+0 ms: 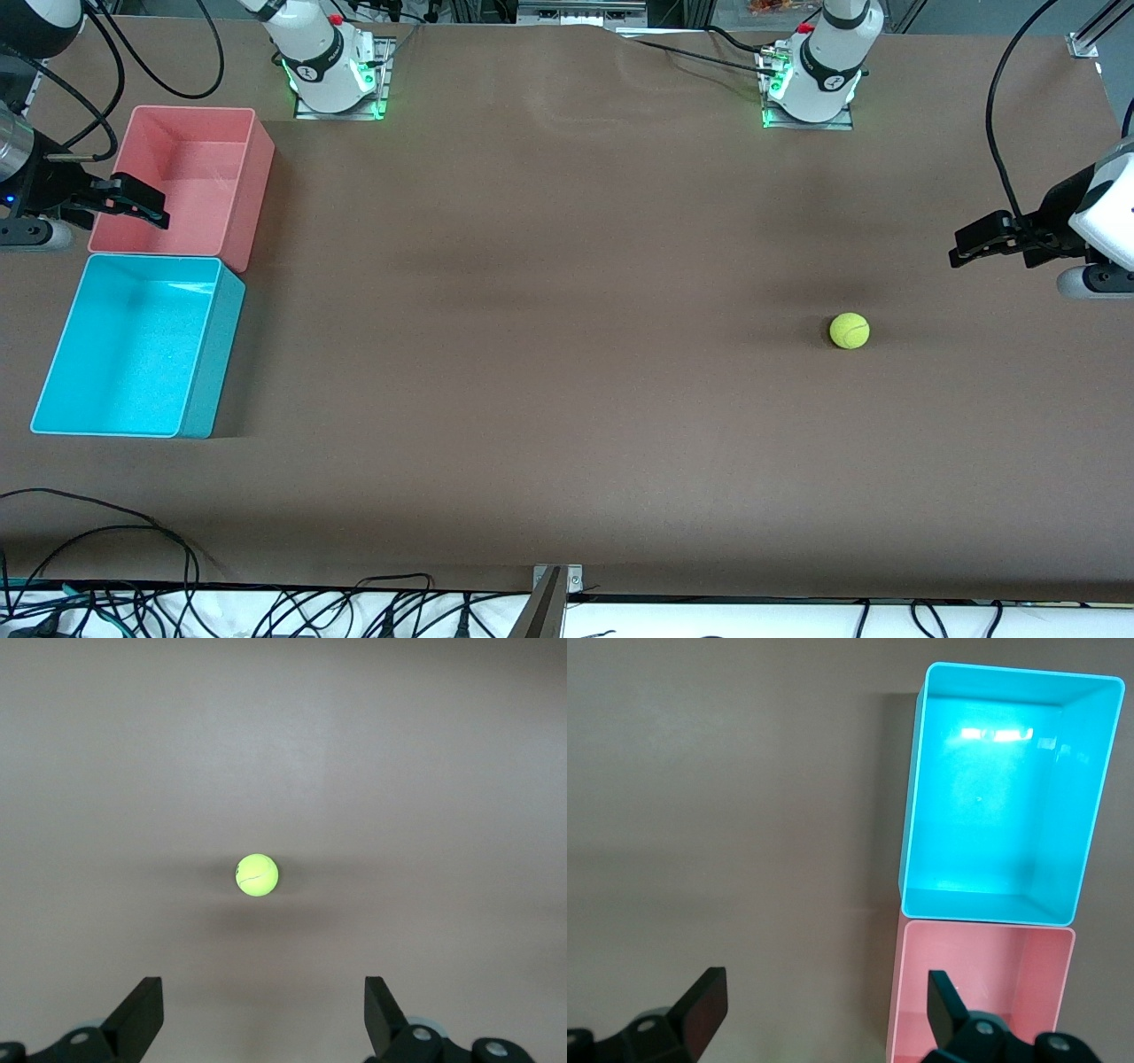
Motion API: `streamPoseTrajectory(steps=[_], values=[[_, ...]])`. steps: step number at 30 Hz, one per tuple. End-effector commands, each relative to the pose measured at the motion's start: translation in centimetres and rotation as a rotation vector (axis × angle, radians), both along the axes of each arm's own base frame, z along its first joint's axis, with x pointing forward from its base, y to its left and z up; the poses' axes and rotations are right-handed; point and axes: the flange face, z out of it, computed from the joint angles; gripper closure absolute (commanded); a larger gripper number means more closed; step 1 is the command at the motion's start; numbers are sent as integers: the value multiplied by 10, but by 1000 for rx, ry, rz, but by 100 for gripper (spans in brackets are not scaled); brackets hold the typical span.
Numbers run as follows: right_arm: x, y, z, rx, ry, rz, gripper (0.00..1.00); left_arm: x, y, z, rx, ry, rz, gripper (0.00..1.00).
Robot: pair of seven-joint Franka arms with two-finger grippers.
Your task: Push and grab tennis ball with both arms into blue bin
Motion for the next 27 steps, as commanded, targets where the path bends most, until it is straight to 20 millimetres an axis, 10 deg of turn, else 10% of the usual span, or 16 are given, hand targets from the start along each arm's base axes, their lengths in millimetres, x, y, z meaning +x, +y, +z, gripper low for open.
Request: streamPoseTrajectory(steps=[1, 27], values=[[0, 0, 8, 9, -5, -6, 0, -7, 1, 3, 13, -8, -18, 0], [1, -1, 8, 11, -10, 3, 0, -7, 1, 3, 13, -8, -18, 0]])
